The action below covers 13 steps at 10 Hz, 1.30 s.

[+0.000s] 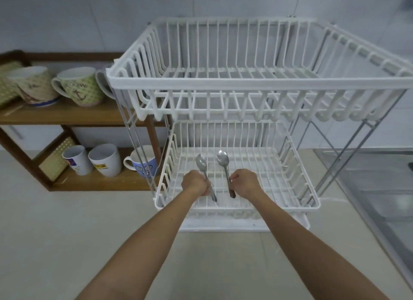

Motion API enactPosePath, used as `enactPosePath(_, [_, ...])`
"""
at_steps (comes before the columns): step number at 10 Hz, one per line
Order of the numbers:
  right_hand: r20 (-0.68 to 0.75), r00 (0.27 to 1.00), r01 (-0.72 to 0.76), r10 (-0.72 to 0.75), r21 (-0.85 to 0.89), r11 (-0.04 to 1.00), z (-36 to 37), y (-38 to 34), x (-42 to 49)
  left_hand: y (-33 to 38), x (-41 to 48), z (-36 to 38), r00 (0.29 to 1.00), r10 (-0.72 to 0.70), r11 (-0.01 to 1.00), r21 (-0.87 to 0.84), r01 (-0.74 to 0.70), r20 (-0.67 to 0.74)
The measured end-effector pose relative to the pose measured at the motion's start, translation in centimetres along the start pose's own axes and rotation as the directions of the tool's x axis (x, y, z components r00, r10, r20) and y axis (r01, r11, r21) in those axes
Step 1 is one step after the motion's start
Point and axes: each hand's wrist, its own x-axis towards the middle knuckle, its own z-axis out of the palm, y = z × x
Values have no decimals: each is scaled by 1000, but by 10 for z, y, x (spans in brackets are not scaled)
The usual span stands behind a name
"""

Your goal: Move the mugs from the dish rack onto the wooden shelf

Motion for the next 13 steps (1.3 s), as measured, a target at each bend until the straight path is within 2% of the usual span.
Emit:
enactPosePath(2, [10, 998, 61, -60, -86, 994, 5, -4, -1, 0, 1, 1, 1000, 3, 998, 68, -2, -15])
enactPosePath(4, [3, 997, 74, -76, -273, 959, 7, -11, -5, -2, 0, 1, 998, 51, 990, 135, -47, -28])
enactPosePath(6, [-8, 1000, 12, -14, -269, 963, 5, -16, -2, -3, -3, 0, 996, 80, 986, 147, -75, -32])
enactPosePath(8, [-85, 995, 28, -53, -271, 962, 4, -19, -2, -8, -4, -5, 990, 141, 980, 145, -138, -6])
enactPosePath(9, [-94, 995, 19, -20, -10, 1000, 7, -19, 0, -9, -9, -11, 971, 239, 949, 212, -233, -3])
enactPosePath(10, [-116, 993, -16, 34, 153, 988, 7, -17, -1, -9, -13, -18, 951, 310, 929, 218, -298, -21])
enactPosePath(11, [-78, 996, -51, 52, 12, 999, 11, -14, -8, -14, -30, -28, 898, 436, 893, 147, -425, -52])
enactPosePath(12, [-47, 999, -31, 26, -117, 993, 9, -18, -14, -29, -54, -31, 824, 559, 825, 162, -542, -94])
enactPosePath(13, [-67, 996, 40, -54, -184, 982, -2, -23, -25, -60, -85, -34, 595, 790, 606, 331, -723, -145])
